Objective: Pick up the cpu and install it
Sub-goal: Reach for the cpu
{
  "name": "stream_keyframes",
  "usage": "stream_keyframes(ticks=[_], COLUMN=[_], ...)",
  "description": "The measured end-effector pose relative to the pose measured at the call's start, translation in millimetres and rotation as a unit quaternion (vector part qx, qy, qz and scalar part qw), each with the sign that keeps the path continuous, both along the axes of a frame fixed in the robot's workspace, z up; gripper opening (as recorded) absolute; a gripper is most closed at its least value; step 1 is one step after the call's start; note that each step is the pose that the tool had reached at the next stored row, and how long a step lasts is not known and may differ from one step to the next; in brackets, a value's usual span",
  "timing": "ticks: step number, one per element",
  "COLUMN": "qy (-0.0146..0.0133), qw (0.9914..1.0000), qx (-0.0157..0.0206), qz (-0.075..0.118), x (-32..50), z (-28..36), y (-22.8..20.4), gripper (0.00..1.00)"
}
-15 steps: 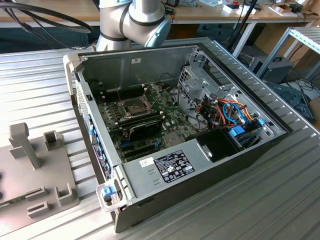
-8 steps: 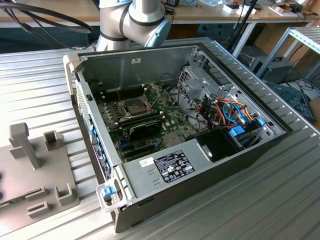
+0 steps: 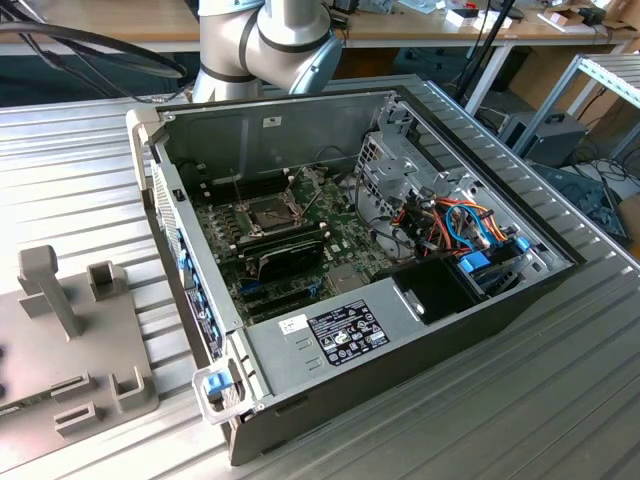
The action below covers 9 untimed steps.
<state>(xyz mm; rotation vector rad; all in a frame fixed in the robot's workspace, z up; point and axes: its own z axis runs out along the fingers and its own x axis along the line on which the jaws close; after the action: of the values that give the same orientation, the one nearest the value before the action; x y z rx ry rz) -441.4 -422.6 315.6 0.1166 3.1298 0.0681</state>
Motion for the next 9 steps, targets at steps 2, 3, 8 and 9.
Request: stream_keyframes(ticks=[2,3,8,9], qy=[0.0001,0.0003,0.0014,0.0017], qw=[1.00000,1.00000,1.00000,1.00000], qx=[0.0000,0.0000,0.0000,0.0000], qz=[0.000,0.000,0.000,0.000], x=[-1.0,-1.5,-4.1,-4.7], z=[-3.8,-6.1,-15.7,-17.3], y=[0.0,-0.1,-0.1,-0.2], gripper=[0.11,0.11,0.11,0.11])
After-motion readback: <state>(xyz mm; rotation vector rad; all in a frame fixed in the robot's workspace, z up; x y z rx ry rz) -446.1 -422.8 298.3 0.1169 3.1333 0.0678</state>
